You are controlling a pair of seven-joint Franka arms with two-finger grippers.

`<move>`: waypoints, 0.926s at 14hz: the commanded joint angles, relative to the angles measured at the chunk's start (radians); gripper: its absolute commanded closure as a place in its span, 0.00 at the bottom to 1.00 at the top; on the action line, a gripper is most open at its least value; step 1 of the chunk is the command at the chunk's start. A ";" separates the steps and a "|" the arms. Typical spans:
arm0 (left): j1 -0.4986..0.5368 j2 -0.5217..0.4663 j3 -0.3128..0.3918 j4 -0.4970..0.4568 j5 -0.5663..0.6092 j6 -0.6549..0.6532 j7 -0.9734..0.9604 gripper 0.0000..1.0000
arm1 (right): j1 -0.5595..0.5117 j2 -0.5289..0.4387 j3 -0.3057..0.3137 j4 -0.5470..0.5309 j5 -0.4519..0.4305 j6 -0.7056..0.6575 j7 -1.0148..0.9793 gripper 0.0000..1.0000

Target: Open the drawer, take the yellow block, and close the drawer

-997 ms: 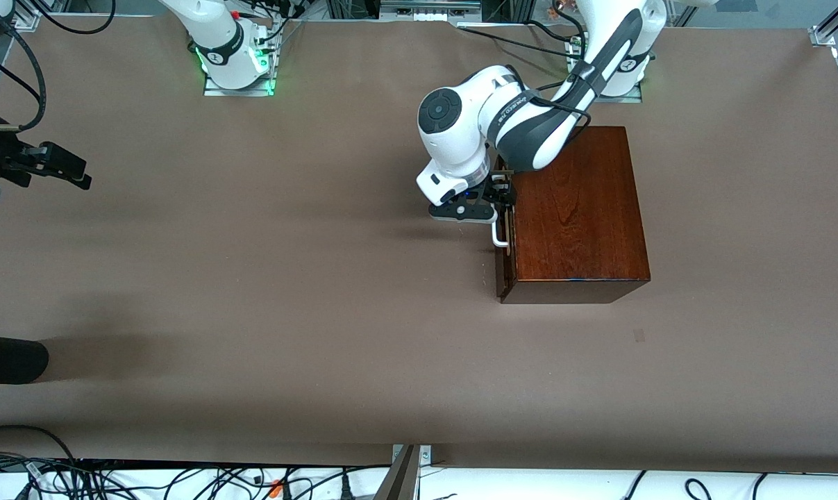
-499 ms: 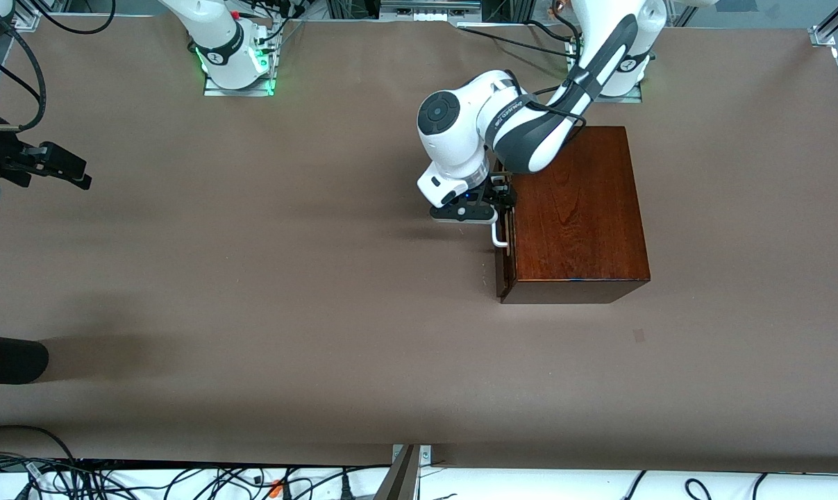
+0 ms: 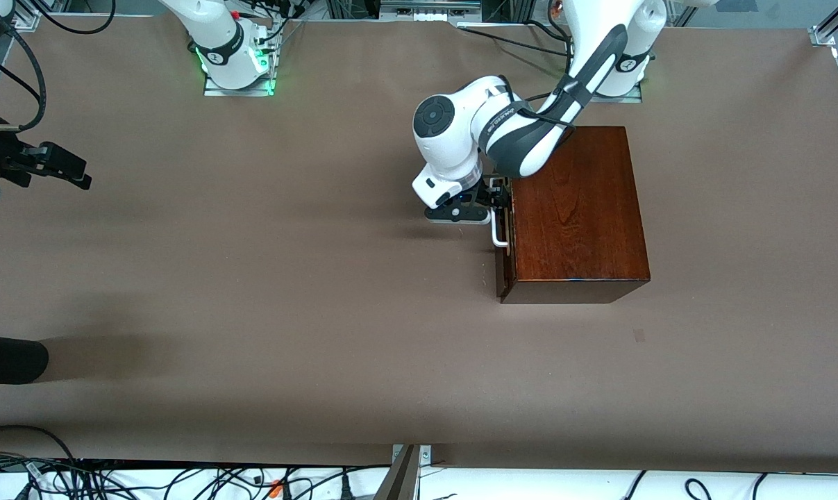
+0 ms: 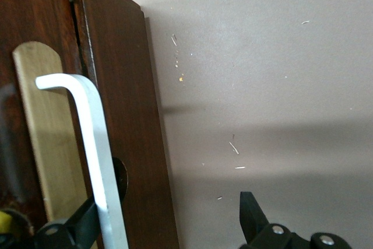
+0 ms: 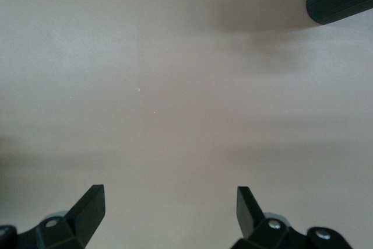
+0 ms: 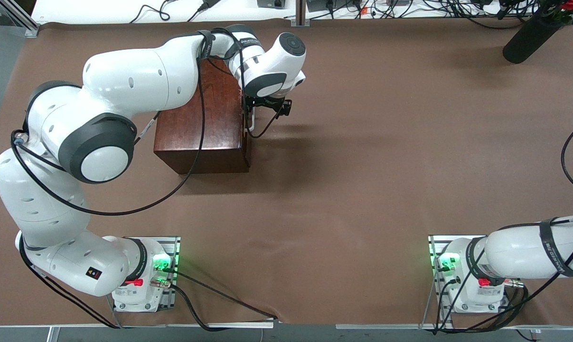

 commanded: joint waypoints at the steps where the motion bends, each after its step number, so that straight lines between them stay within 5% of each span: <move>1: -0.012 0.006 0.008 0.000 0.028 0.015 -0.019 0.00 | -0.012 -0.007 0.011 0.002 0.001 -0.001 0.010 0.00; 13: -0.044 0.038 0.000 0.055 0.009 0.115 -0.094 0.00 | -0.010 -0.007 0.011 0.002 0.001 -0.001 0.010 0.00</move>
